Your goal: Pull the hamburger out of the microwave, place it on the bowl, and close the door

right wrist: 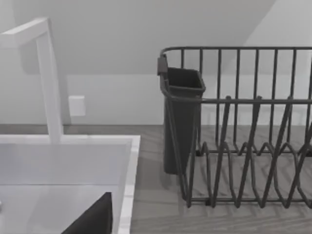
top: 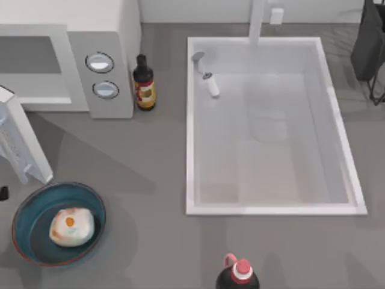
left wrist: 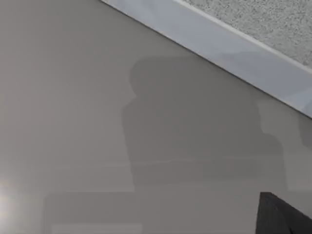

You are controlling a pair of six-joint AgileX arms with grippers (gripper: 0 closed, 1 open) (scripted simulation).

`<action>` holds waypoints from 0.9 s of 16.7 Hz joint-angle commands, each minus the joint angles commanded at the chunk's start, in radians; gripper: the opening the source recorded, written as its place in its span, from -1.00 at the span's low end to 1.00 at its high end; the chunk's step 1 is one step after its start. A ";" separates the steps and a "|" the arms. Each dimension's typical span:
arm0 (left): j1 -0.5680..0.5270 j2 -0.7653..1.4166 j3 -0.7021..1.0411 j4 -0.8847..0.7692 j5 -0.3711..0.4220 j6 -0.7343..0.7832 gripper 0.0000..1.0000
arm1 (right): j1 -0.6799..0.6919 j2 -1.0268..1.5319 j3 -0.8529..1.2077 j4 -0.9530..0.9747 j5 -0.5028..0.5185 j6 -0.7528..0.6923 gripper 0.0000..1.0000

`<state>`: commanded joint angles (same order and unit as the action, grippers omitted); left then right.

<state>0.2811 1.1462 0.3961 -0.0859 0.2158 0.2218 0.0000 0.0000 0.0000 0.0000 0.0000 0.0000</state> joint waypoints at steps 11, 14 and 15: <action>-0.204 -0.083 -0.048 0.010 -0.138 -0.159 -1.00 | 0.000 0.000 0.000 0.000 0.000 0.000 1.00; -0.206 -0.011 0.002 0.042 -0.141 -0.162 -1.00 | 0.000 0.000 0.000 0.000 0.000 0.000 1.00; -0.208 0.034 0.029 0.060 -0.142 -0.164 -1.00 | 0.000 0.000 0.000 0.000 0.000 0.000 1.00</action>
<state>0.0735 1.1801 0.4254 -0.0259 0.0734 0.0579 0.0000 0.0000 0.0000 0.0000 0.0000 0.0000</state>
